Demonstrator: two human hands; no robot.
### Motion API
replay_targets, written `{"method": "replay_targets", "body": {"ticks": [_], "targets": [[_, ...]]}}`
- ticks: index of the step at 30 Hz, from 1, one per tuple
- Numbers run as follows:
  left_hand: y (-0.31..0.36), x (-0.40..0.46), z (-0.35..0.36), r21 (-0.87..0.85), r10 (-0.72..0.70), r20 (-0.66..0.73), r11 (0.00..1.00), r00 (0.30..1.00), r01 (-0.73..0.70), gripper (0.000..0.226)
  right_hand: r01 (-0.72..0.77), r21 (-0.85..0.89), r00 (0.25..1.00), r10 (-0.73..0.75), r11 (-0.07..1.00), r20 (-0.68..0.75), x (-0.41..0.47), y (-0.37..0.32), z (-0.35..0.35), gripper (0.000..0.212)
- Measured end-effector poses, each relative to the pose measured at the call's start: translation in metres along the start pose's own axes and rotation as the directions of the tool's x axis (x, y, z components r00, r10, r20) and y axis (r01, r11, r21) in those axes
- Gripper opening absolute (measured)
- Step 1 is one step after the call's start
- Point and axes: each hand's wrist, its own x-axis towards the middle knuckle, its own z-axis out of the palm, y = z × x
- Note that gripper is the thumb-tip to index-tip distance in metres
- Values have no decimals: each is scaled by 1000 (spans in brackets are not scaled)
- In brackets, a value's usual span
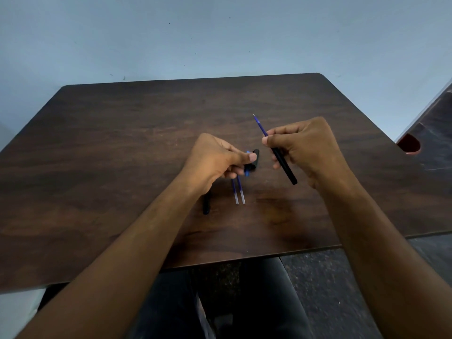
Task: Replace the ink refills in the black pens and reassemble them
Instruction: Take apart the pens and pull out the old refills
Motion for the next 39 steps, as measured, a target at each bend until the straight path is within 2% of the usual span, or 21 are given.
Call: {"method": "replay_targets", "body": {"ticks": [7, 15, 19, 26, 30, 34, 39], "targets": [[13, 12, 20, 392, -52, 3, 919, 999, 46, 22, 8, -9, 1000, -8, 1000, 11, 0, 3, -3, 5], [10, 20, 38, 516, -11, -64, 855, 998, 43, 34, -17, -9, 1000, 17, 1000, -9, 2, 10, -8, 5], [7, 22, 43, 627, 33, -65, 779, 997, 15, 45, -24, -24, 1000, 24, 999, -2, 1, 14, -9, 5], [7, 25, 45, 695, 34, -39, 719, 999, 3, 41, -31, -33, 999, 31, 999, 14, 1, 14, -6, 5], [7, 25, 43, 691, 56, -37, 723, 998, -15, 40, -45, -28, 999, 45, 999, 20, 0, 13, -5, 6], [2, 22, 34, 590, 153, -92, 804, 984, -70, 40, -51, -40, 998, 52, 998, 21, 0, 14, -3, 6], [-8, 14, 16, 410, 304, -207, 890, 930, -200, 31, -55, -7, 997, 55, 998, 48, -2, 15, -1, 6]]}}
